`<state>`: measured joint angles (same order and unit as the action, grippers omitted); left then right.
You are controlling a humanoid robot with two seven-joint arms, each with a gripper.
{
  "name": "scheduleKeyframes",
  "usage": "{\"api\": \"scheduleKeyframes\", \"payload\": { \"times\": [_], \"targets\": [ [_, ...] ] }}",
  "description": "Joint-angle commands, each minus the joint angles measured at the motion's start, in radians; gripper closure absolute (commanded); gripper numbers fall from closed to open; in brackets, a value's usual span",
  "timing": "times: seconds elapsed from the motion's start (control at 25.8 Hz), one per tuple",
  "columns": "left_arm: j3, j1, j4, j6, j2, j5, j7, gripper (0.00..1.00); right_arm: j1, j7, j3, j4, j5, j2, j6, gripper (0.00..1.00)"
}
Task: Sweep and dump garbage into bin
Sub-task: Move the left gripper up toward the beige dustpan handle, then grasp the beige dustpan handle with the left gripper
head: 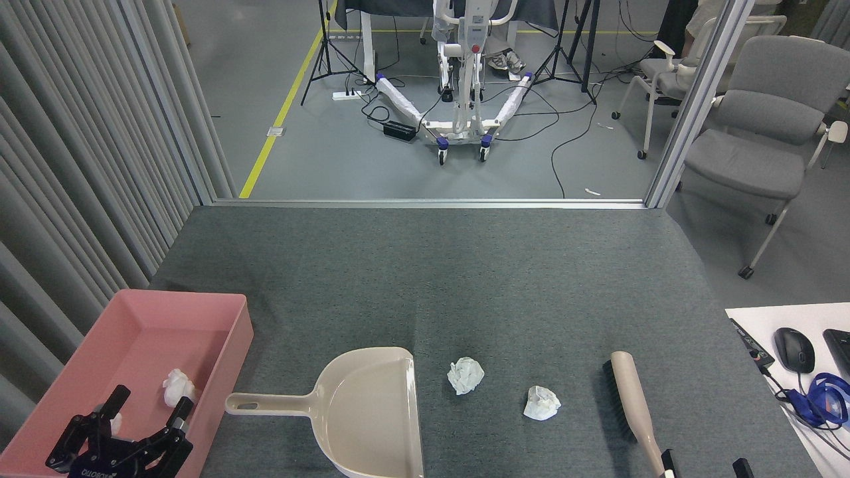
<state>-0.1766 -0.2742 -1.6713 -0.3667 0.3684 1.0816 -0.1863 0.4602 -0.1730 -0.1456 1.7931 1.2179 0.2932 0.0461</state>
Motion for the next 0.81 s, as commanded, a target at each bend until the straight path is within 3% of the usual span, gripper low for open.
{"api": "scheduleKeyframes", "payload": {
  "times": [0.0, 0.23, 0.77],
  "targets": [
    [0.0, 0.003, 0.01, -0.001, 0.0, -0.006, -0.005, 0.01, 0.0, -0.014, -0.002, 0.0, 0.0, 0.0, 0.0, 0.02],
    [0.095, 0.05, 0.035, 0.006, 0.023, -0.005, -0.005, 0.01, 0.0, -0.013, -0.005, 0.0, 0.0, 0.0, 0.0, 0.02],
    [0.109, 0.052, 0.05, -0.003, 0.018, -0.005, -0.01, 0.01, 0.002, 0.0, -0.008, 0.002, 0.0, 0.0, -0.011, 0.02]
  ]
}}
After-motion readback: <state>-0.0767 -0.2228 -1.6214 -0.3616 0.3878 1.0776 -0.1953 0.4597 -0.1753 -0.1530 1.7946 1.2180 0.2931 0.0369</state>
